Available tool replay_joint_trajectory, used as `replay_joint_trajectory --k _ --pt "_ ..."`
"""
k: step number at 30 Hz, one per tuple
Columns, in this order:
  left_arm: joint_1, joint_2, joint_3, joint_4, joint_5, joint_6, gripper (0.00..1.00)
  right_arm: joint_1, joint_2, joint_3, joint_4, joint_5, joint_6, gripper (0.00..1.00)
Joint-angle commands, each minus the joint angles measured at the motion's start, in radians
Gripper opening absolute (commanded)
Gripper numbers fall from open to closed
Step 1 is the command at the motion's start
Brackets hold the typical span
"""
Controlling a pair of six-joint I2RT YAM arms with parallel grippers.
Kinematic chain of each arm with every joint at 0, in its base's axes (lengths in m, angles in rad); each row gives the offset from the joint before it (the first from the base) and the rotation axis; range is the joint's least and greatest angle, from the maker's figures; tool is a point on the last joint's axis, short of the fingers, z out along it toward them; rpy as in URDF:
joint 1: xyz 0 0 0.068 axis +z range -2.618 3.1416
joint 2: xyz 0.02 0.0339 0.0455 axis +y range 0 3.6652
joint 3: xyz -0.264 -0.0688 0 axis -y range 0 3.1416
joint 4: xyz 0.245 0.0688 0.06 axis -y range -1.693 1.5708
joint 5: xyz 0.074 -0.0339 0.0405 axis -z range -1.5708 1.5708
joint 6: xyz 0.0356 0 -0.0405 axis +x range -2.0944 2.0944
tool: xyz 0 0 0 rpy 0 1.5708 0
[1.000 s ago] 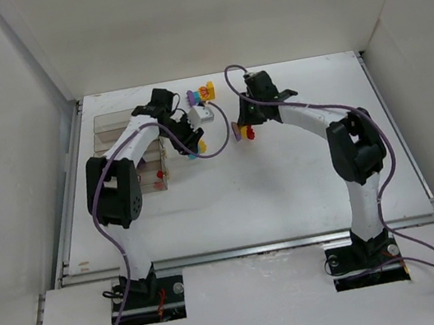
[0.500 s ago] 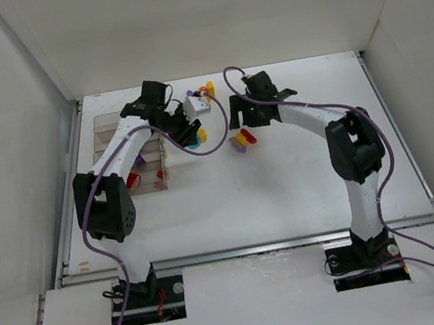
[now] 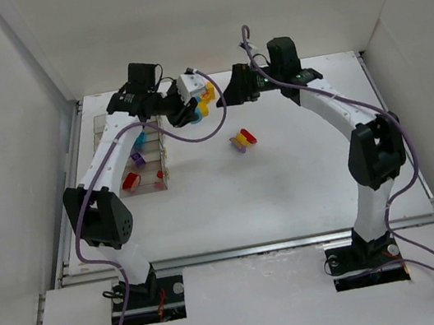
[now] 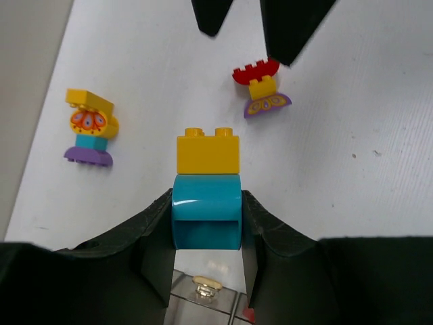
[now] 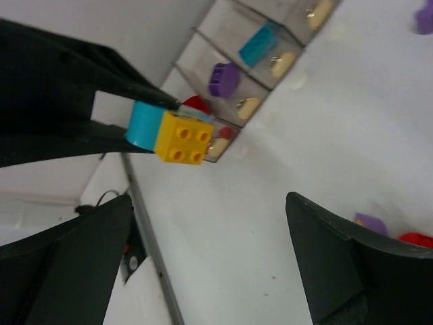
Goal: Sort the legos into containers by color
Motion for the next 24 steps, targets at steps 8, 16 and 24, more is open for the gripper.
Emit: replay_joint_trajectory --k 8,16,24 --pt "-0.024 -0.064 0.114 0.006 0.09 -0.023 0.0 0.041 0.078 0.126 0.168 -0.284 0.151 1.0" --pt "-0.046 -0.064 0.159 0.006 0.101 -0.075 0.0 0.041 0.098 0.154 0.207 -0.255 0.216 0.96" --pt "-0.046 -0.064 0.159 0.006 0.111 -0.075 0.0 0.041 0.107 0.154 0.274 -0.264 0.27 0.63"
